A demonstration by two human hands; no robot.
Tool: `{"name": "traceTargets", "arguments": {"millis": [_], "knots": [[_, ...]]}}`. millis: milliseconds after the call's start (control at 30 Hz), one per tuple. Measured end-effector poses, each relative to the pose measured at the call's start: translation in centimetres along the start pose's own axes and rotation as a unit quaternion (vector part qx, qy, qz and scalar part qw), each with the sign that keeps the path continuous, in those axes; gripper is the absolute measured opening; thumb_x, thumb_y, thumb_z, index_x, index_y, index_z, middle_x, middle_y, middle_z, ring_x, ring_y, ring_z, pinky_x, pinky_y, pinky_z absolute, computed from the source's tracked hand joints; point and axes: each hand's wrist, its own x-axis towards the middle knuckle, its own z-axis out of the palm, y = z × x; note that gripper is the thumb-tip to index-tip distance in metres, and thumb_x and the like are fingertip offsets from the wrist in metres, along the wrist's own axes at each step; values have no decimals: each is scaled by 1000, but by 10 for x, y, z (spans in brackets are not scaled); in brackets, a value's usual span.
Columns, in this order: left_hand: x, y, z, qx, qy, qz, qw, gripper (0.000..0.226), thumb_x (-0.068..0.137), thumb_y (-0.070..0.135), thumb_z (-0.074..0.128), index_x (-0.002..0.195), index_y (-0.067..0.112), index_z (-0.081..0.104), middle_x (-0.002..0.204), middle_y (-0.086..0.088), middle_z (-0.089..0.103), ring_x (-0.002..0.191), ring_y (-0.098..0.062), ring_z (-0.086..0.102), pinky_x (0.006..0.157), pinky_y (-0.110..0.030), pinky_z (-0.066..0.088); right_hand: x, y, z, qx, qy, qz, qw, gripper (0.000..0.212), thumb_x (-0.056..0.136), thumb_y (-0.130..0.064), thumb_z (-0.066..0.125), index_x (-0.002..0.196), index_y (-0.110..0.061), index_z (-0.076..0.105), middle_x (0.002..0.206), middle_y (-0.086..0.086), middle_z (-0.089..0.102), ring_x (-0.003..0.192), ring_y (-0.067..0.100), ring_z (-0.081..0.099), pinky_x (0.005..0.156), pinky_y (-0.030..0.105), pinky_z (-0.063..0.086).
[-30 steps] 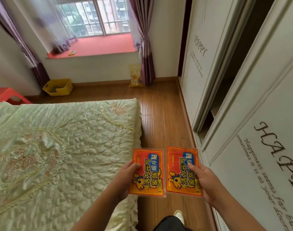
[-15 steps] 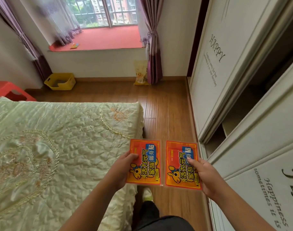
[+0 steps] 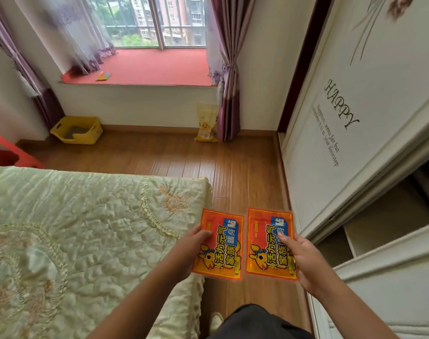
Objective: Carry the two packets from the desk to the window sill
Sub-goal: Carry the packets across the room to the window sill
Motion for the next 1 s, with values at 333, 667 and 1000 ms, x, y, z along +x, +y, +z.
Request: {"name": "traceTargets", "arguments": {"millis": [333, 667, 1000], "knots": [[103, 69, -1, -8, 11, -2, 1000, 22, 96, 13, 49, 100, 17, 70, 83, -13, 80, 73, -31, 77, 58, -42, 61, 104, -65, 4, -17, 12, -5, 1000, 20, 99, -20, 55, 113, -10, 65, 97, 19, 79, 88, 37, 76, 81, 53, 60], [225, 165, 53, 9, 44, -2, 999, 21, 96, 15, 48, 108, 14, 65, 82, -13, 80, 74, -32, 77, 58, -41, 61, 242, -165, -30, -31, -15, 4, 999, 20, 97, -27, 57, 112, -16, 65, 99, 16, 80, 91, 36, 76, 87, 58, 58], [308, 243, 85, 7, 52, 7, 999, 22, 95, 16, 49, 109, 16, 65, 92, -16, 80, 82, -37, 77, 63, -44, 61, 338, -244, -48, -49, -36, 6, 998, 20, 97, -29, 58, 112, -18, 65, 99, 15, 80, 91, 34, 77, 86, 57, 59]]}}
